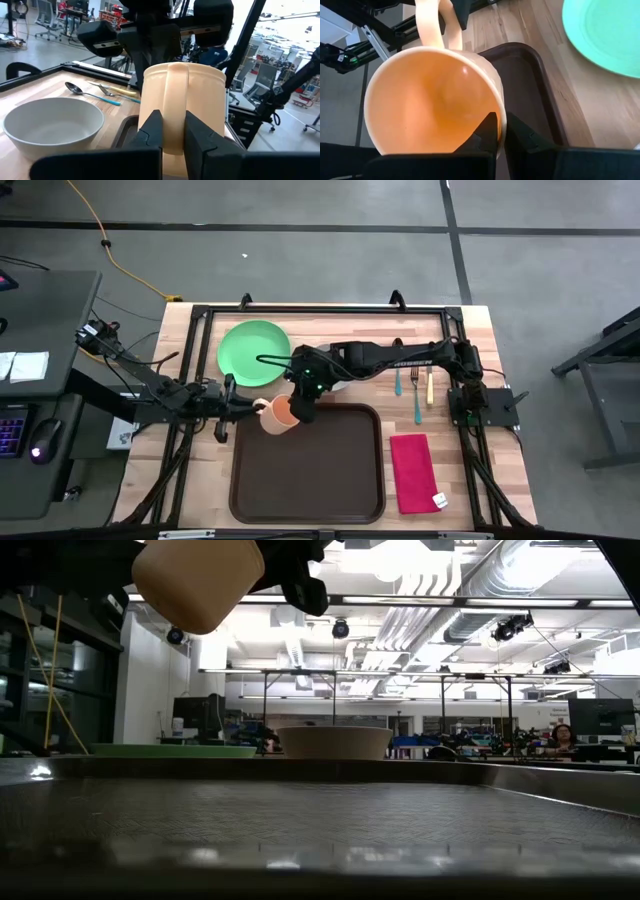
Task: Set up tray
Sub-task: Put the light orange mug on the top left of the brown tray
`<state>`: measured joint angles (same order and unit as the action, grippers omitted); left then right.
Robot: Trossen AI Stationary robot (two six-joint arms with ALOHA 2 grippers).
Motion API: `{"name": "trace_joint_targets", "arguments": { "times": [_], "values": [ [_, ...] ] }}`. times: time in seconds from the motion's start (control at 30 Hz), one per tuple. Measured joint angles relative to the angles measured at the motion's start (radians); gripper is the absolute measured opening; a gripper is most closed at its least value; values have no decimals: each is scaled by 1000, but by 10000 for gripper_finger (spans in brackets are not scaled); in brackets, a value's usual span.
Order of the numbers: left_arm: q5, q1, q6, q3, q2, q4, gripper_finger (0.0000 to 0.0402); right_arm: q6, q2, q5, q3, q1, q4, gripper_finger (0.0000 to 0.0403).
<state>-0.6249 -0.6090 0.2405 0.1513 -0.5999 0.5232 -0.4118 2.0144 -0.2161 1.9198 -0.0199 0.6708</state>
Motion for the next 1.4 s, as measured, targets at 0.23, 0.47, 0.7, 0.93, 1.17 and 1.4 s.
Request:
{"name": "trace_joint_targets", "arguments": {
  "times": [0.23,0.47,0.7,0.93,1.17,1.4],
  "values": [
    [5,0,0,0,0,-1,65,0,0,0,0,0,0,1],
    [16,0,4,0,0,-1,77,2,0,0,0,0,-3,0],
    [18,0,3,0,0,0,83,2,0,0,0,0,-3,0],
    [50,-1,4,0,0,-2,102,7,0,-2,0,-2,-1,1],
    [114,-1,5,0,0,1,105,10,0,-5,0,-3,9,1],
    [154,-1,4,0,17,-13,103,21,-1,1,0,-8,34,1]
  ]
}}
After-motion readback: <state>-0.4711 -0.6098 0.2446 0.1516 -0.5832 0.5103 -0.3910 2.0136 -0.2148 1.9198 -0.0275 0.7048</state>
